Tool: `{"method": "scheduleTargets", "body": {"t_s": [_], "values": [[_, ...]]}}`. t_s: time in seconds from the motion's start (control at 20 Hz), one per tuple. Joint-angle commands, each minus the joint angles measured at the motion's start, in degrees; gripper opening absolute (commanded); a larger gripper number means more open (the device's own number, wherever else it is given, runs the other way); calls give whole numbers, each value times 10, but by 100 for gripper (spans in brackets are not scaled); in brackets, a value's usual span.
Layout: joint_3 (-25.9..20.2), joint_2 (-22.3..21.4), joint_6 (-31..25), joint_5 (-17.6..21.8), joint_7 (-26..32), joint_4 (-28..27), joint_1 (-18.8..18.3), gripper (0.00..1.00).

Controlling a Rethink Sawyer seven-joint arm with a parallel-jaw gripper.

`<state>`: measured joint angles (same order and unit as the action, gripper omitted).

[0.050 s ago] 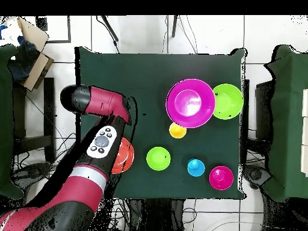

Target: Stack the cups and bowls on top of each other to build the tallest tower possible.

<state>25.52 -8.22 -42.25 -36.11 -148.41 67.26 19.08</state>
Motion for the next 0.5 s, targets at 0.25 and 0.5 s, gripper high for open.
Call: {"method": "scheduleTargets", "body": {"t_s": [0.25,0.5], "values": [[-88,1,26,3,-62,38,-21,0],[-49,-12,-72,36,-48,-2,-39,0]]}}
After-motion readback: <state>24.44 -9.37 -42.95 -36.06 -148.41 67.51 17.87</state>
